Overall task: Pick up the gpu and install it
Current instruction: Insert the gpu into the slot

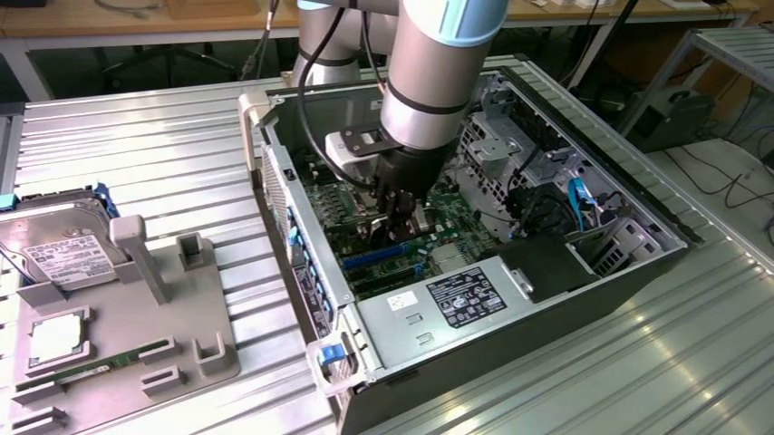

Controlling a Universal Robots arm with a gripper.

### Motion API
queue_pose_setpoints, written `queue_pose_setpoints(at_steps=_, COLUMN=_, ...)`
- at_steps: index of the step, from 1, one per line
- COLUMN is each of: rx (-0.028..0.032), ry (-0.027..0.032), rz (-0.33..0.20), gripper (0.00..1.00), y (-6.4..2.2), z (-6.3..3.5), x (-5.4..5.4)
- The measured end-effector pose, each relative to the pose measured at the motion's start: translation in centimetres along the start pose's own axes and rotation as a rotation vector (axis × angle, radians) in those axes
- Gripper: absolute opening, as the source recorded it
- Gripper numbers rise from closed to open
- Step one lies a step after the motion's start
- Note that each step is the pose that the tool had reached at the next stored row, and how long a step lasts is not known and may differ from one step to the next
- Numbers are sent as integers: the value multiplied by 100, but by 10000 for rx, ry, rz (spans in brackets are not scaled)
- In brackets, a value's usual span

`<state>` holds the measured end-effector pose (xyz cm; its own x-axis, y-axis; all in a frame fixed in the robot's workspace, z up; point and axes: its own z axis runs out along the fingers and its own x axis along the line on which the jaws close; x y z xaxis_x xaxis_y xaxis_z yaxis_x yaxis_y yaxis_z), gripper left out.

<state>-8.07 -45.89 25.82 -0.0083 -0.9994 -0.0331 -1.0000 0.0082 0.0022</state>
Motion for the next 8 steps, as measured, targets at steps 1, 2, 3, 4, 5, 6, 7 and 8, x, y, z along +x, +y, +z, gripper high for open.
queue_pose_setpoints(at_steps=1, rx=-1, ry=1, rz=0, gripper=29, y=0, z=0, x=0)
queue_pose_setpoints(at_steps=2, rx=-1, ry=1, rz=-1, gripper=29, y=-1, z=0, x=0)
queue_pose_setpoints(at_steps=3, rx=-1, ry=2, rz=-1, gripper=29, y=0, z=1, x=1)
queue_pose_setpoints(at_steps=4, rx=0, ry=-1, rz=-1, gripper=29, y=0, z=4, x=3)
queue_pose_setpoints(at_steps=5, rx=-1, ry=1, rz=-2, gripper=29, y=-1, z=6, x=8)
queue_pose_setpoints(at_steps=6, rx=-1, ry=0, rz=-1, gripper=29, y=-1, z=9, x=13)
queue_pose_setpoints(at_steps=7, rx=-1, ry=0, rz=-1, gripper=29, y=-1, z=12, x=18)
queue_pose_setpoints(at_steps=8, rx=0, ry=2, rz=-1, gripper=29, y=0, z=15, x=20)
